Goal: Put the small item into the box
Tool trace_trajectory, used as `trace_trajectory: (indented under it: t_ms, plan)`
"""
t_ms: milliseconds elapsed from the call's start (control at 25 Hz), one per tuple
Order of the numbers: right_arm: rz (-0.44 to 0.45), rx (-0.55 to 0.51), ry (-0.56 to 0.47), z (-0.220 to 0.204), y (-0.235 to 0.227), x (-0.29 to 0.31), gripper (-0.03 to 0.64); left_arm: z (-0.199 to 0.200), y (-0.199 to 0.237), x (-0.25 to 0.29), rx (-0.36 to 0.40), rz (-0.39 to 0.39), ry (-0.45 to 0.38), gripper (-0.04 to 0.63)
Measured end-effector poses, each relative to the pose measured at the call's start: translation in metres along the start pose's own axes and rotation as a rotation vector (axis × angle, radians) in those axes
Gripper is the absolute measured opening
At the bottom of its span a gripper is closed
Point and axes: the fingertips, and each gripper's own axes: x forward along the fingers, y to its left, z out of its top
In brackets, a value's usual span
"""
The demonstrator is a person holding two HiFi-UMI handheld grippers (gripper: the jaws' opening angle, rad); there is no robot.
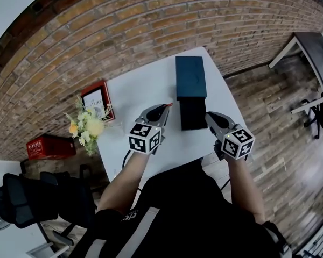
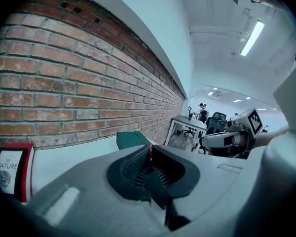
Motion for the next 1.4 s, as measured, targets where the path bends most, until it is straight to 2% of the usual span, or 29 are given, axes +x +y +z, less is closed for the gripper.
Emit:
trace_trajectory:
  t_ms: [440,640,1040,1280,1400]
  plan:
    - [-0.001,0.082,0.046,-0.025,-0.045,-0.002,0.006,-0.039,-0.016,0.059,-0.012,-0.024,0.133,0.018]
    - [-0.028,0.103,0.056,-0.031,-0.063,-0.011,0.006,-0.060,-0.031,0.084,-0.029,-0.072,0.197,0.018]
    - [-0.071,0.131,0.065,-0.040,-0.082,-0.023,0.005,-0.103,-0.061,0.127,0.019,-0.183,0.342,0.018]
    - [-0.096,0.147,0.074,-0.046,-0.092,-0.034,0.006,-0.122,-0.066,0.140,0.110,-0.232,0.447,0.018]
    - [-0.103,0.153,0.078,-0.047,-0.096,-0.035,0.005,-0.132,-0.068,0.144,0.132,-0.275,0.513,0.018]
